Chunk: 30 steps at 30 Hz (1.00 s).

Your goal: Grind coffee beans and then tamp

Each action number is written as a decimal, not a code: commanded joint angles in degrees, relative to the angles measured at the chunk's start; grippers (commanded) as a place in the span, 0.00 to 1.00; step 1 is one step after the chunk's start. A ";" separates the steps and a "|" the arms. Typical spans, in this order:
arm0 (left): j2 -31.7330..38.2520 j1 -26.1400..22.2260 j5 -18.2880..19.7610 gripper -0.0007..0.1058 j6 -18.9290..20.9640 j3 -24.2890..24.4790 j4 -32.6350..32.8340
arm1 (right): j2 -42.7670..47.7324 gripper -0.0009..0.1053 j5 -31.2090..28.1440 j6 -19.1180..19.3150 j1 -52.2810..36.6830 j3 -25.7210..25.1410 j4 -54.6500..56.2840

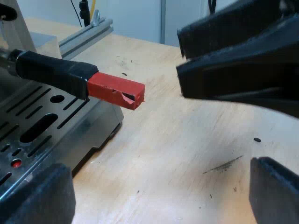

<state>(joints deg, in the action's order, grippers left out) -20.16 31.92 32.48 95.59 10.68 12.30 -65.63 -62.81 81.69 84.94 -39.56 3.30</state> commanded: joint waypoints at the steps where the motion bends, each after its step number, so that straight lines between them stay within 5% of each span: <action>1: -0.04 0.26 0.77 0.73 0.59 0.13 -1.03 | 0.58 0.50 -0.04 -0.26 -0.13 -2.08 4.24; 7: -0.04 0.26 0.77 0.73 0.59 0.13 -1.03 | 0.58 0.50 1.57 -9.00 -3.23 -5.67 10.60; 12: -0.04 0.26 0.77 0.73 0.96 0.13 -1.03 | -0.39 0.50 14.11 -14.67 -10.95 -8.08 17.55; 16: -0.04 0.26 0.77 0.73 0.96 0.13 -1.03 | -2.01 0.50 20.48 -14.98 -14.85 -10.17 18.85; 30: -0.04 0.26 0.77 0.73 0.96 0.13 -1.03 | -4.93 0.50 25.71 -14.98 -20.35 -11.69 21.64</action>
<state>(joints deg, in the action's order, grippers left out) -20.16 31.92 32.48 95.86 10.68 12.21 -70.49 -37.70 66.86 64.94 -50.96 24.59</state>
